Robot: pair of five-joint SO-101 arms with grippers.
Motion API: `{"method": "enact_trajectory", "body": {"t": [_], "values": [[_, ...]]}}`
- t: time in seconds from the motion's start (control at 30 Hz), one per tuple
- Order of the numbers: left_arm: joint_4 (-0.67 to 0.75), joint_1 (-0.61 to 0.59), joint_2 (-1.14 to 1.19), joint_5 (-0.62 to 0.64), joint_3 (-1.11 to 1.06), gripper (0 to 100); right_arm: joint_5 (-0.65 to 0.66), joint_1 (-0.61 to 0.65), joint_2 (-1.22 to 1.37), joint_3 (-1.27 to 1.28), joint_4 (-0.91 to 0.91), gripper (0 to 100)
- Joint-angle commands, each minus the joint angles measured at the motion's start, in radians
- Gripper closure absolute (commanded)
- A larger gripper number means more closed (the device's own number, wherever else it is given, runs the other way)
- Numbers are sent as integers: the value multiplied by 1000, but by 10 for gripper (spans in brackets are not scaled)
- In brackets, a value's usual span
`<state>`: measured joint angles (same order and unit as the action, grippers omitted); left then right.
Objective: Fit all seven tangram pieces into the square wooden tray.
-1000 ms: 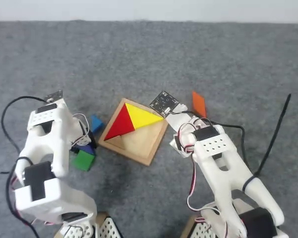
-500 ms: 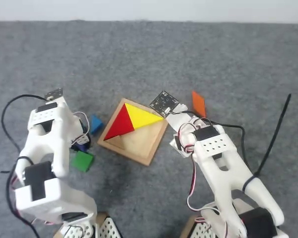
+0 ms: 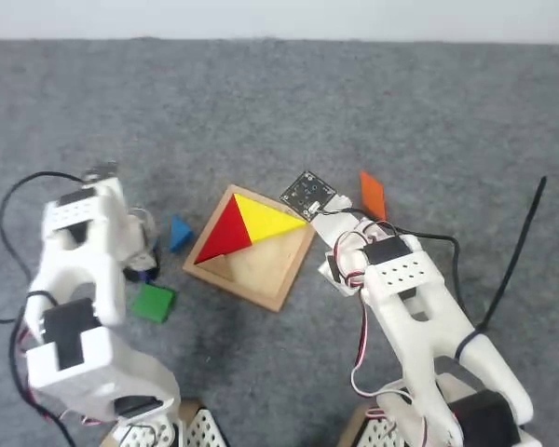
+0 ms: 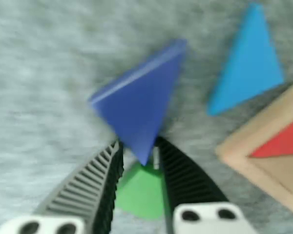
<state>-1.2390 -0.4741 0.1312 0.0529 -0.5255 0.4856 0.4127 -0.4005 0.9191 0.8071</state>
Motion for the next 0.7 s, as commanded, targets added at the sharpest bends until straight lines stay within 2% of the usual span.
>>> {"method": "enact_trajectory", "body": {"t": [0.0, 0.1, 0.37, 0.53, 0.67], "values": [[-29, -92, -5, -123, 101, 782, -2, 4, -2, -6, -19, 746], [-21, -124, -5, -190, 130, 764, -2, 7, 1, -6, -21, 746], [52, -115, 0, -196, 130, 761, 18, 2, 4, -5, -39, 746], [57, -109, 115, -203, 180, 761, 18, 2, 4, -5, -39, 746], [-40, -103, 239, -239, 341, 761, 18, 2, 4, -5, -38, 746]]}}
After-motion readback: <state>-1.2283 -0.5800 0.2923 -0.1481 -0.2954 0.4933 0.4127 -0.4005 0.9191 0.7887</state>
